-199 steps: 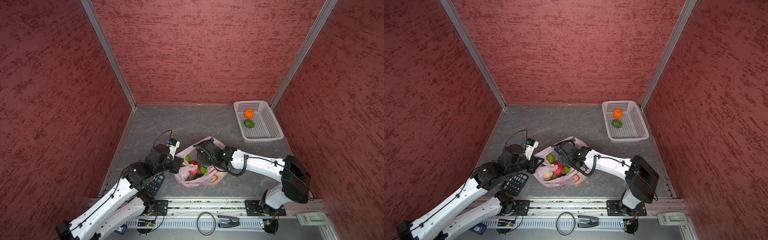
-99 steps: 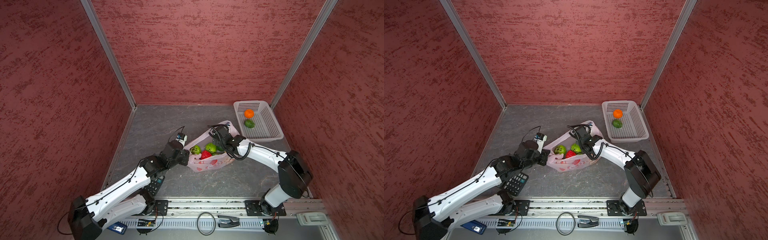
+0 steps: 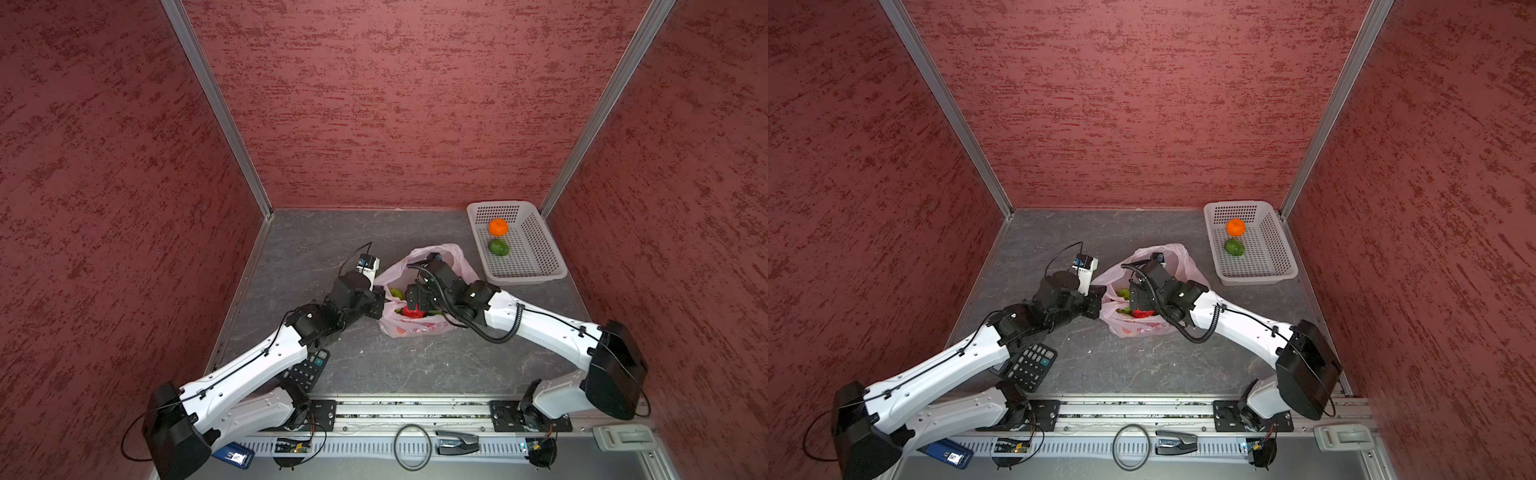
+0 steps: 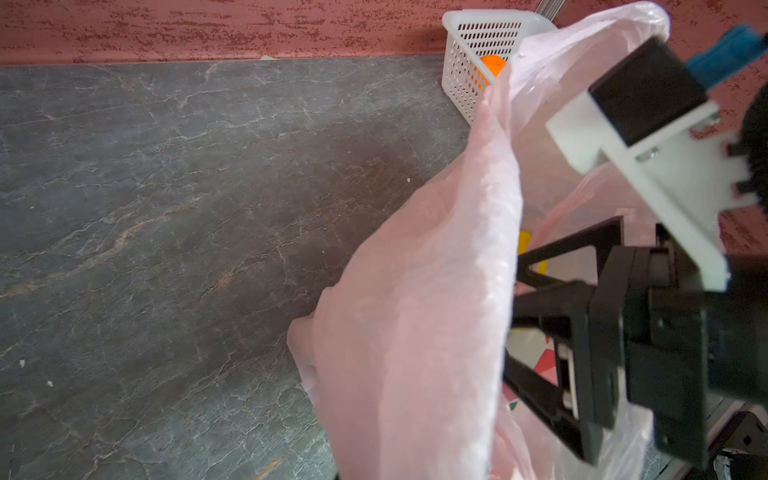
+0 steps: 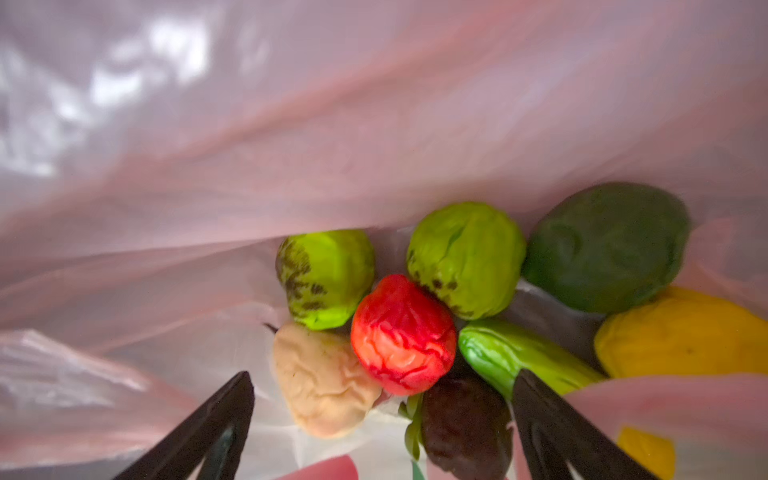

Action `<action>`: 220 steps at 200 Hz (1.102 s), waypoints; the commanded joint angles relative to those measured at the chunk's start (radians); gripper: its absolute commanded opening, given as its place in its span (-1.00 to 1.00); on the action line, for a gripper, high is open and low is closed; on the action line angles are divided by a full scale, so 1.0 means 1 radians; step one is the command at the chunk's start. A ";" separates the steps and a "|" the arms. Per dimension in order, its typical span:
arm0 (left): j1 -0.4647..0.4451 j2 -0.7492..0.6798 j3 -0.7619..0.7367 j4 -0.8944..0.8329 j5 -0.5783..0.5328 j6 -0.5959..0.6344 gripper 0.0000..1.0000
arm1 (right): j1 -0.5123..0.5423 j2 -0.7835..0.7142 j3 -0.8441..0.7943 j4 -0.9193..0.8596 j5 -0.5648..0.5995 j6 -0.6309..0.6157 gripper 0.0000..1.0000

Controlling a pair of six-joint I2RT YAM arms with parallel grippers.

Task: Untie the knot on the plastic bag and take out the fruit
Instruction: 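Lower the right gripper onto the red apple while the left gripper holds the bag rim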

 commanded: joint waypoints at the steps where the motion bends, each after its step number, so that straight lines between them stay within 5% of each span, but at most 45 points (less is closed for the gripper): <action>1: -0.005 -0.026 0.000 -0.010 -0.016 0.010 -1.00 | 0.050 -0.002 -0.045 -0.060 -0.071 0.049 0.96; 91: -0.086 -0.107 -0.056 -0.180 -0.091 -0.084 -1.00 | 0.313 0.053 -0.203 0.063 -0.082 0.275 0.95; 161: -0.175 -0.139 -0.062 -0.357 -0.264 -0.167 -1.00 | 0.314 -0.063 -0.130 -0.106 0.071 0.375 0.97; 220: -0.269 -0.146 -0.096 -0.290 -0.316 -0.171 -1.00 | 0.299 -0.126 -0.124 -0.162 0.225 0.505 0.97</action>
